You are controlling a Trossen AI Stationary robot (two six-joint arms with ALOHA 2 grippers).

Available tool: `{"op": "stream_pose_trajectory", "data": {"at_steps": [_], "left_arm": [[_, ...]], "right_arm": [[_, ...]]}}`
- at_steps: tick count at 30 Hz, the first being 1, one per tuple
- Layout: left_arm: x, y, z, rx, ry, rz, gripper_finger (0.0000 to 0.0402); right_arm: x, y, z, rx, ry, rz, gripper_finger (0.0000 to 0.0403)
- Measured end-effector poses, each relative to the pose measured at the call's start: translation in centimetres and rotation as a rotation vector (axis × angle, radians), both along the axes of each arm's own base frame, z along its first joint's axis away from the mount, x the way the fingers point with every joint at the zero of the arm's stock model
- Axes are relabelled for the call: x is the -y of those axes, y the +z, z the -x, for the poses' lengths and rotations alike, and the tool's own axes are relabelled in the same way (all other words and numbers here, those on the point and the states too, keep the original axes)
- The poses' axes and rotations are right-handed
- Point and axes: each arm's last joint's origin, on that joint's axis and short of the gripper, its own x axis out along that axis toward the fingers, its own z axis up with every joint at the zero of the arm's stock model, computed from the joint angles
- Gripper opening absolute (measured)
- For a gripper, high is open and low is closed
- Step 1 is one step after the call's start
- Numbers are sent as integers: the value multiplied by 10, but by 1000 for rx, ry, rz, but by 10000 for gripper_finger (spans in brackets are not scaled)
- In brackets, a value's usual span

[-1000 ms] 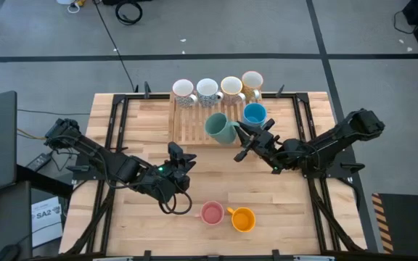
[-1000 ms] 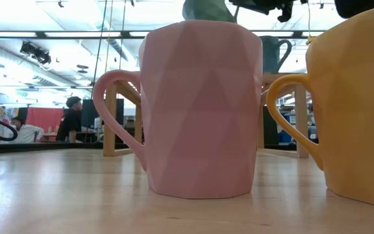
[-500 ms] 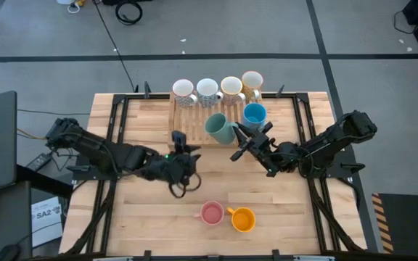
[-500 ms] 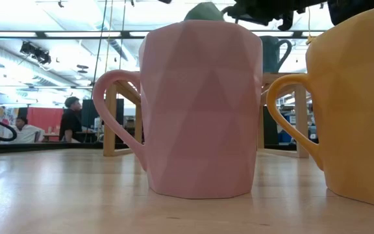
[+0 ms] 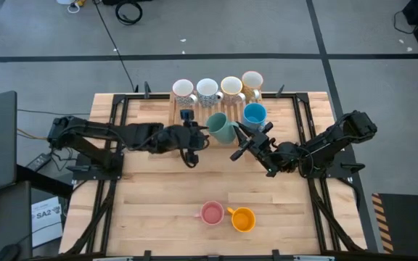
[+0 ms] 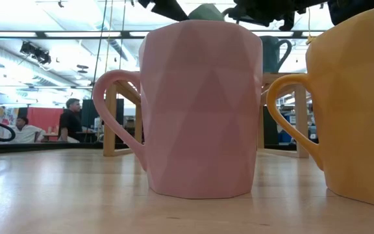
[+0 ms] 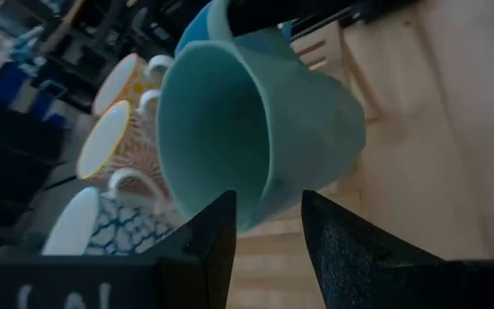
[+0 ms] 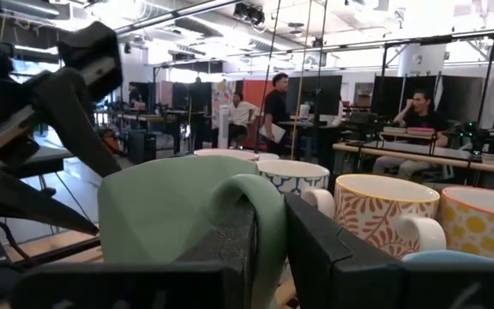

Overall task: Place coffee mugs
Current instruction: Put the green mug on the shelf aligned with the orange mug

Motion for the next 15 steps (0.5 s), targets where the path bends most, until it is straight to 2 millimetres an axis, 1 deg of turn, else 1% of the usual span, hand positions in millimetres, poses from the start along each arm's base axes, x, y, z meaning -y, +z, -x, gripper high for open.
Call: {"op": "stream_pose_trajectory", "data": {"at_steps": [6, 12, 15], "left_arm": [[-17, 0, -3, -1, -89, 72, 141], [-25, -1, -3, -47, -175, 17, 141], [-28, -1, -3, -63, -197, -11, 132]], "right_arm": [[0, 0, 0, 0, 0, 0, 60], [0, 0, 0, 0, 0, 0, 60], [0, 0, 0, 0, 0, 0, 60]]}}
